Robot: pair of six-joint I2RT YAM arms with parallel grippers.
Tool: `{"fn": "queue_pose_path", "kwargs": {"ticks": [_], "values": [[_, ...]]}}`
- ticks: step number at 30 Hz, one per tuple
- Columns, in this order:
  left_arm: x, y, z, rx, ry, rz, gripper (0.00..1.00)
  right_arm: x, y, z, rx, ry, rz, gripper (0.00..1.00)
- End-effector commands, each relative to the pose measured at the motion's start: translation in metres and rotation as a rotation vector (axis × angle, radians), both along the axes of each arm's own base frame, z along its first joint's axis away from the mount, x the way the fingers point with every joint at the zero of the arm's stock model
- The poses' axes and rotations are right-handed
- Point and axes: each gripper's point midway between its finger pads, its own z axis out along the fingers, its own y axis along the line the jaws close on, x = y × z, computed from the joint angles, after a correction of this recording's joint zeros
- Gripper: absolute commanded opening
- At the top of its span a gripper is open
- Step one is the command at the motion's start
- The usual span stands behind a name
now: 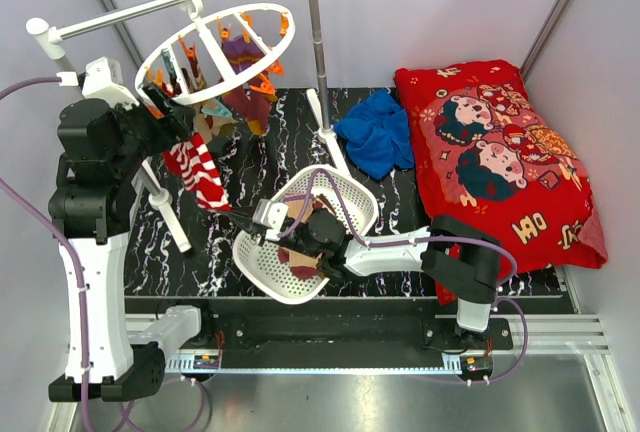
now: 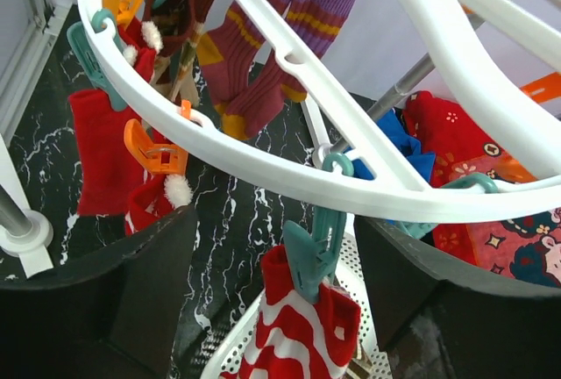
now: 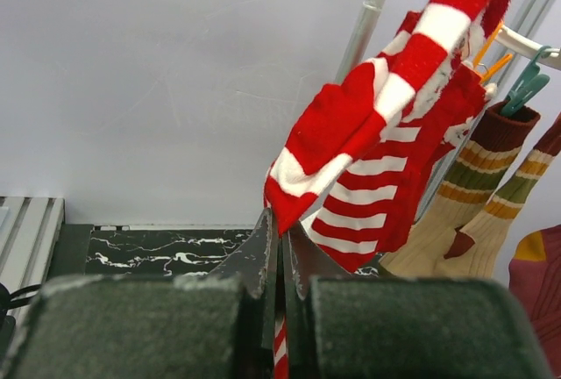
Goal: Remove the socks clipped to the hanger
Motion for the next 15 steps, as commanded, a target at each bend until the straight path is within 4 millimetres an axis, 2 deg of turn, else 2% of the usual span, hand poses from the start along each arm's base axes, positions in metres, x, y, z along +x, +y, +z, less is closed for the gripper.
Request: {"fn": "queue_pose_path", "kwargs": {"ticks": [1, 5, 6, 10, 12, 13, 15], "values": [[-0.008, -0.001, 0.021, 0.009, -0.062, -0.009, 0.71, -0.006, -0.002, 0.03, 0.09, -0.006, 0.002, 0.0], [-0.016, 0.003, 0.017, 0.007, -0.026, 0.019, 0.67, -0.001, -0.003, 0.026, 0.081, -0.007, -0.023, 0.0], [-0.02, -0.001, 0.018, 0.004, -0.025, 0.006, 0.66, -0.001, -0.003, 0.024, 0.078, -0.005, -0.027, 0.0], [-0.033, 0.002, 0.027, 0.007, -0.051, 0.033, 0.65, 0.003, -0.003, 0.024, 0.069, -0.016, -0.051, 0.0], [-0.033, -0.005, 0.029, 0.014, -0.049, 0.005, 0.63, 0.003, -0.003, 0.024, 0.067, -0.022, -0.051, 0.0], [-0.033, 0.003, 0.025, 0.035, -0.026, 0.054, 0.63, 0.004, -0.003, 0.025, 0.068, -0.024, -0.053, 0.0], [-0.032, -0.002, 0.032, 0.052, -0.023, 0.052, 0.62, 0.004, -0.003, 0.023, 0.066, -0.022, -0.053, 0.0]]}}
